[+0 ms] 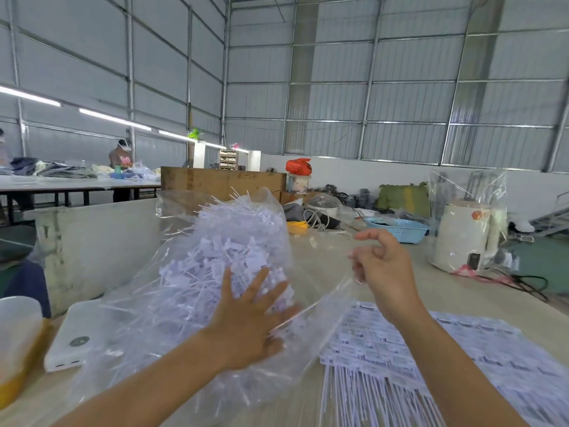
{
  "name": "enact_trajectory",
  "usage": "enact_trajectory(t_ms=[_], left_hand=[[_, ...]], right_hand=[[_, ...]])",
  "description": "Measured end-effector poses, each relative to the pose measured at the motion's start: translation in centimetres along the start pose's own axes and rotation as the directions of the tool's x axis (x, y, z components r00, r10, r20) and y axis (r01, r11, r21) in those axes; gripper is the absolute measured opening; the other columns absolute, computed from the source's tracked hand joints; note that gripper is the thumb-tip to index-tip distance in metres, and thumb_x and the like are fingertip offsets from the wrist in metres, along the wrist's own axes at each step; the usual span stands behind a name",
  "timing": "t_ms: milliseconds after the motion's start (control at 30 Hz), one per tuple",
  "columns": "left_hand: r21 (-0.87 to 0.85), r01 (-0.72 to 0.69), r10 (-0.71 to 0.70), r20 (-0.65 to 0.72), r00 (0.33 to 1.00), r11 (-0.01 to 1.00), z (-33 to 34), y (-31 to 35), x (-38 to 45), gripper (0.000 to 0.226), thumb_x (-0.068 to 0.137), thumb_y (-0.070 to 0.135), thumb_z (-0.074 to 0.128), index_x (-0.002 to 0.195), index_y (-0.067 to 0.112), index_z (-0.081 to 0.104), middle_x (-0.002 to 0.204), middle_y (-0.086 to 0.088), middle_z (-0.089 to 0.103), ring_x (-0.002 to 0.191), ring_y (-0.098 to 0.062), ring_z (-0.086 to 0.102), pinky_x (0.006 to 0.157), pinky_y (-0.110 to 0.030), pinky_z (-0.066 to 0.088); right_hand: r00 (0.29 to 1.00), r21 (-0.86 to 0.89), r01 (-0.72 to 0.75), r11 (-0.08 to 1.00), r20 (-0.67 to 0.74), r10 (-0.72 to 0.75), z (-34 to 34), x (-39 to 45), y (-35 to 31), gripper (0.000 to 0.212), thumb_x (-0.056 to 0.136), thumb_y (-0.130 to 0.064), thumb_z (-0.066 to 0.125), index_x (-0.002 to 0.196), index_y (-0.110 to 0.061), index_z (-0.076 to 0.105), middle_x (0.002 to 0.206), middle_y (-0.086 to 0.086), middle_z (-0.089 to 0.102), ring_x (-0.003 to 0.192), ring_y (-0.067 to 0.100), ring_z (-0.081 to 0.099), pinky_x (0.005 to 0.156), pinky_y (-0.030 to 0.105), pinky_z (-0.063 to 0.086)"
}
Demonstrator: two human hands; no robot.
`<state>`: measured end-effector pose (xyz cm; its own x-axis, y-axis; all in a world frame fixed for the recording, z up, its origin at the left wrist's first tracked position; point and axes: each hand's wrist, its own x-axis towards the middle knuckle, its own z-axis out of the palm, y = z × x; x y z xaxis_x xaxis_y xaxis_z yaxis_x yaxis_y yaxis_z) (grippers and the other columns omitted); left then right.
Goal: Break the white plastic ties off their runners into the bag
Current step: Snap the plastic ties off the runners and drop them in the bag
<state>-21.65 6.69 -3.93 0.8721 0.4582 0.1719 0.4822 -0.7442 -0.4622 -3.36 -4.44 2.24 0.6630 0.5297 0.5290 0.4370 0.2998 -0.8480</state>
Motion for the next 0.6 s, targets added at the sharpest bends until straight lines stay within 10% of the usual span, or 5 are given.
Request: enact_trajectory(t_ms=[233, 400, 500, 600], left_hand=[[0.045, 0.015, -0.026, 0.236, 0.971, 0.999, 0.2, -1.0, 1.6, 0.074, 0.089, 0.07, 0.027, 0.149, 0.041, -0.003, 0.154, 0.003, -0.029, 0.134, -0.034, -0.039, 0.098, -0.075, -0.019], [-0.237, 0.073, -0.029, 0.184, 0.982, 0.969, -3.7, -1.3, -1.0, 0.079, 0.095, 0.052, 0.04, 0.149, 0.034, -0.015, 0.141, 0.009, -0.046, 0.13, -0.024, -0.044, 0.108, -0.064, -0.018], [-0.236, 0.043, -0.096, -0.217, 0.971, 0.971, -5.6, 0.5, -3.0, 0.073, 0.093, 0.022, 0.048, 0.152, 0.027, 0.007, 0.155, 0.004, -0.026, 0.142, -0.02, -0.021, 0.115, -0.052, -0.002], [-0.364, -0.379, 0.013, -0.706, 0.708, 0.851, -6.2, 5.6, -4.3, 0.056, 0.066, 0.007, 0.068, 0.119, 0.023, 0.06, 0.127, -0.002, 0.06, 0.117, -0.012, 0.054, 0.093, -0.026, 0.045]], right_hand=[[0.978, -0.282, 0.058, 0.958, 0.21, 0.002, 0.0, -0.9, -0.4, 0.032, 0.09, 0.009, 0.044, 0.086, -0.017, 0.062, 0.096, 0.008, 0.06, 0.067, 0.011, 0.06, 0.06, 0.02, 0.053], [0.878, -0.422, 0.097, 0.902, 0.462, 0.122, -6.0, -1.6, 2.1, 0.038, 0.087, -0.041, 0.057, 0.123, -0.038, 0.044, 0.12, -0.011, 0.048, 0.096, 0.004, 0.06, 0.069, 0.007, 0.047], [0.898, -0.658, 0.166, 0.734, 0.409, 0.164, -11.1, -2.8, 5.6, 0.04, 0.089, -0.042, 0.054, 0.126, -0.032, 0.047, 0.13, -0.007, 0.05, 0.106, 0.007, 0.056, 0.078, 0.005, 0.041], [0.849, -0.853, 0.153, 0.5, 0.372, 0.375, -15.0, -4.2, 8.9, 0.061, 0.086, -0.056, 0.053, 0.137, -0.024, 0.043, 0.146, -0.006, 0.039, 0.131, 0.01, 0.04, 0.105, 0.023, 0.034]])
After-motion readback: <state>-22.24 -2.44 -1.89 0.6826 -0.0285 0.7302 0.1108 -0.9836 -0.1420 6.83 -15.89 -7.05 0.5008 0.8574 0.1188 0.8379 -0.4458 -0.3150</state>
